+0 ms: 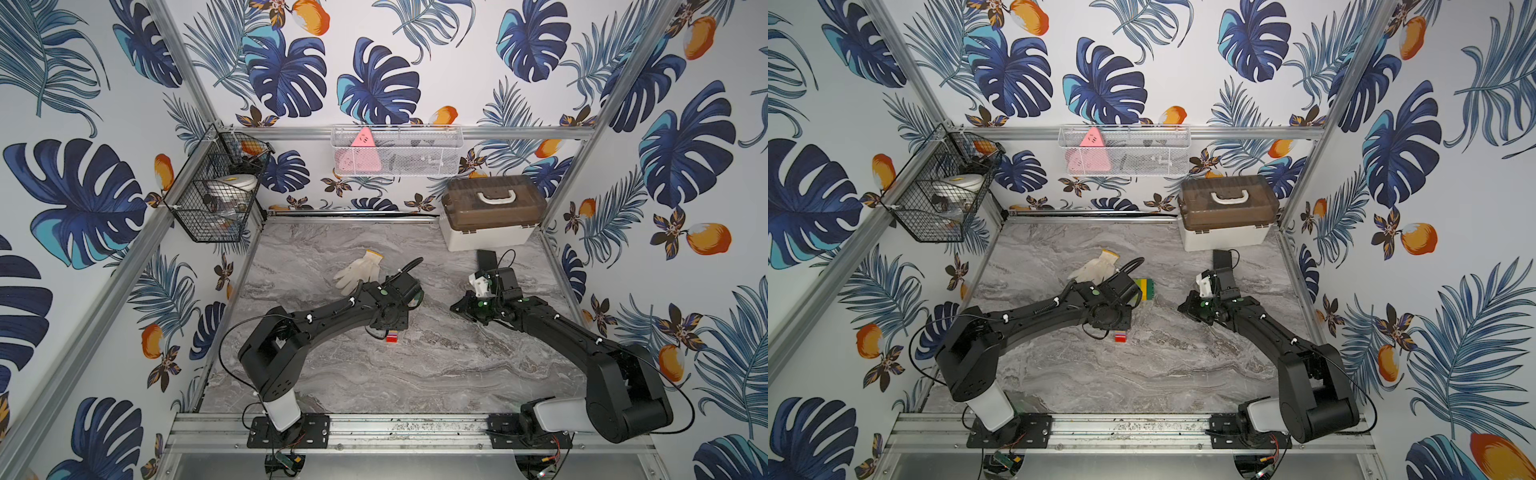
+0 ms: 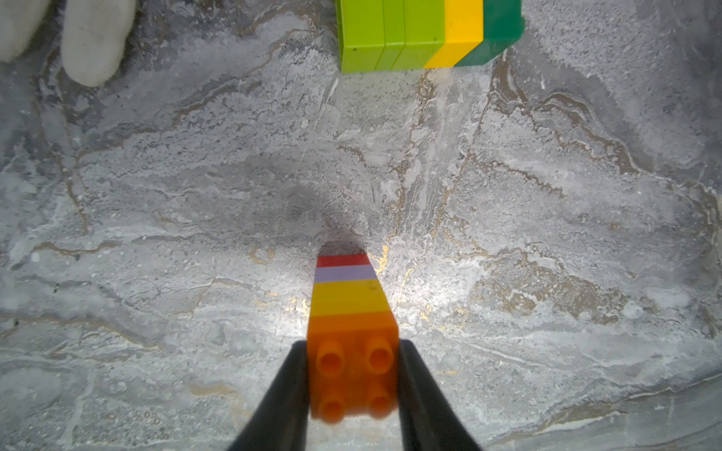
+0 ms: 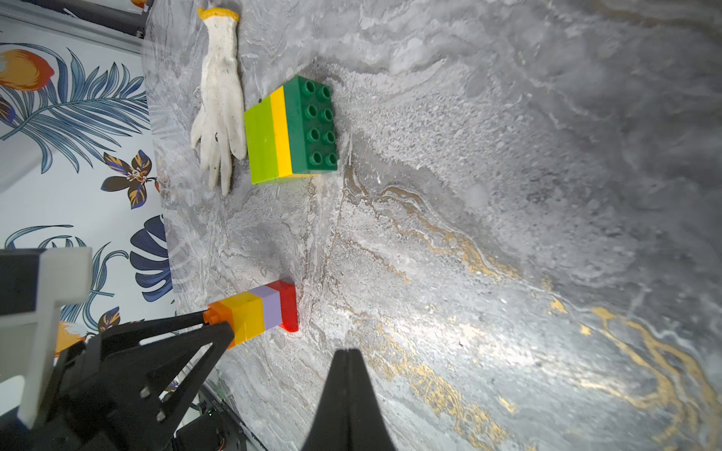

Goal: Assemble the number 1 with lego
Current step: Assemble the lego brick with the lego brick.

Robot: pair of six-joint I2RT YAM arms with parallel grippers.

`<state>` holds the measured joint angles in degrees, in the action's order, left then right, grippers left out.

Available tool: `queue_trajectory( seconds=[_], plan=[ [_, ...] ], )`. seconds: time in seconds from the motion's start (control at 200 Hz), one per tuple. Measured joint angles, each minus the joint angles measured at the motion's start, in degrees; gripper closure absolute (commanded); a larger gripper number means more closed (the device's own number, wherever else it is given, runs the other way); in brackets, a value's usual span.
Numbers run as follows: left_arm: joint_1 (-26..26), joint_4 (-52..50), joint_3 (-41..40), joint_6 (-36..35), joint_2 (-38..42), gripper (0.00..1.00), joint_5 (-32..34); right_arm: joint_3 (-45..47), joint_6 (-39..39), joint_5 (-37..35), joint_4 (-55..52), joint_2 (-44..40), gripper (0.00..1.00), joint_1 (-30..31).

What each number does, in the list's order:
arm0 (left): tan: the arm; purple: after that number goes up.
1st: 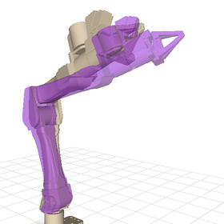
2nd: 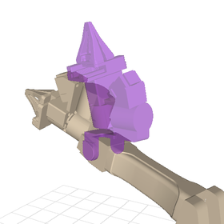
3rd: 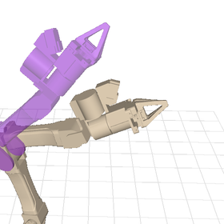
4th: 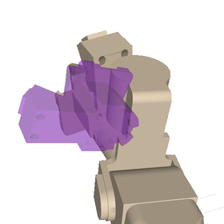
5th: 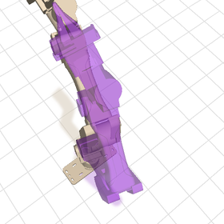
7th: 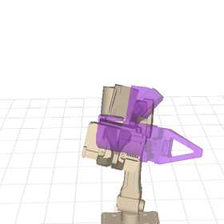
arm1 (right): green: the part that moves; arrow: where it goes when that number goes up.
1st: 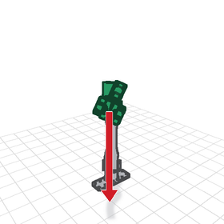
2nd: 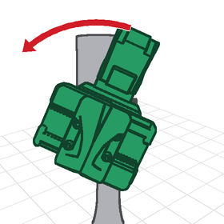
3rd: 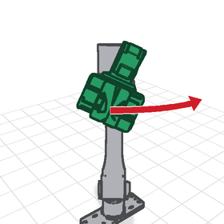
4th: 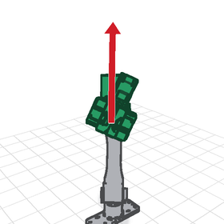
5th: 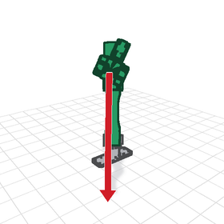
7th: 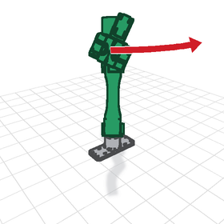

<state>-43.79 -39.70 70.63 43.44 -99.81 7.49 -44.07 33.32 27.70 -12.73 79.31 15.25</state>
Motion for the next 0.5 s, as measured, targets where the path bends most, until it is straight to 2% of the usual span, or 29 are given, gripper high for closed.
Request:
queue_trajectory(
  seconds=[0.075, 0.125, 0.265, 0.37, 0.5],
  plan=[
    [0.0, 0.04, 0.0, -0.02, 0.2, 0.56, 0.02, -0.33, -0.39, 0.13, -0.22, 0.0, 1.0, -0.17],
    [0.0, -0.24, 0.31, -0.09, 0.17, 0.53, -0.04, -0.44, -0.9, 0.24, -0.33, 0.0, 1.0, -0.33],
    [0.0, -5.77, 1.33, -1.46, -1.38, 0.55, -1.79, -0.52, -1.05, 0.42, -1.62, -0.09, 1.0, -0.48],
    [0.02, -5.68, 2.16, -2.08, -0.96, 0.59, -1.88, -0.52, -1.25, 0.42, -2.51, -0.96, 1.0, -0.85],
    [0.5, -5.62, 0.44, -2.67, -0.11, 0.56, -3.21, -0.52, -1.44, 0.39, -3.06, -1.97, 1.0, -1.05]
  ],
)
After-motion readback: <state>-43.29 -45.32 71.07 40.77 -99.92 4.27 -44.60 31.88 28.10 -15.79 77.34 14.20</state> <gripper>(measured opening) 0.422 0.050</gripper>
